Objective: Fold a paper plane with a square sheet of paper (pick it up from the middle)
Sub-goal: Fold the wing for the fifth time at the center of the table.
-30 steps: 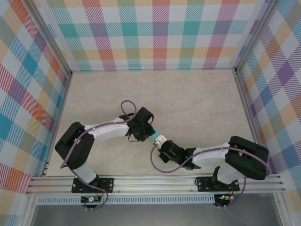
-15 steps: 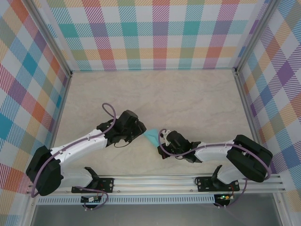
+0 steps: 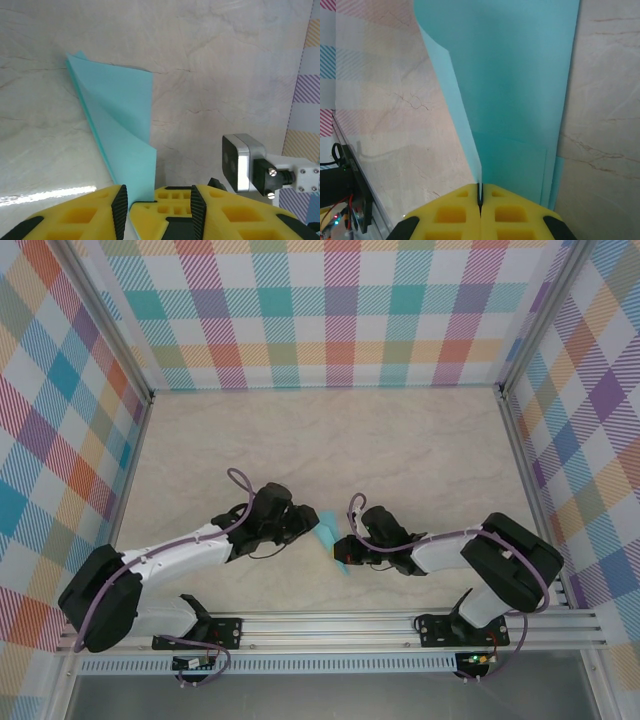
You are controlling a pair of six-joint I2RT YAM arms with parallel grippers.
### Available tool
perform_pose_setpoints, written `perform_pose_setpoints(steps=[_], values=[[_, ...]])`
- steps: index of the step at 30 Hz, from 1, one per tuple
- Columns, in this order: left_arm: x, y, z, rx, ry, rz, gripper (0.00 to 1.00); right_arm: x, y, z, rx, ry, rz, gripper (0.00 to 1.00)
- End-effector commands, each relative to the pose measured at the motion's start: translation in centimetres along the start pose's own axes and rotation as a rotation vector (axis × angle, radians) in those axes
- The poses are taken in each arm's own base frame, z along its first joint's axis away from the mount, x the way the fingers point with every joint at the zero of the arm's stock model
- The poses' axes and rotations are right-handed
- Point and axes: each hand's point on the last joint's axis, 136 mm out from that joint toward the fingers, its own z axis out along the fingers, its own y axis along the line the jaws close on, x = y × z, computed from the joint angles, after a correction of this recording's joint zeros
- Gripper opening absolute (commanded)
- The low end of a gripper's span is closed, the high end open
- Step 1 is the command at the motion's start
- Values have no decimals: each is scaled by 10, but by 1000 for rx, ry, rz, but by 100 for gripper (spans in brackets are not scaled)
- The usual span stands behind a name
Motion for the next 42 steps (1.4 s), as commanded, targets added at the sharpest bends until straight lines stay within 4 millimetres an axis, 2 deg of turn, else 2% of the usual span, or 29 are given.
perform_pose_setpoints(steps=[1,8,18,22,32,37,42], values=[[6,-12,5,73,18,35,40,0,0,1,-30,7,82,0],[10,-17,15,106,39,44,38,1,-12,-1,-41,-3,235,0],[21,-21,31,128,82,77,38,-3,-9,-7,-67,-12,303,1],[26,-26,39,139,106,100,38,-9,3,-10,-109,-24,287,2],[27,-33,67,167,118,102,37,-5,-8,-10,-85,-23,333,3],[28,-27,76,147,122,99,37,-3,-10,-8,-78,-12,333,3],[30,-13,85,107,124,97,37,-1,-12,-7,-70,-7,335,4]])
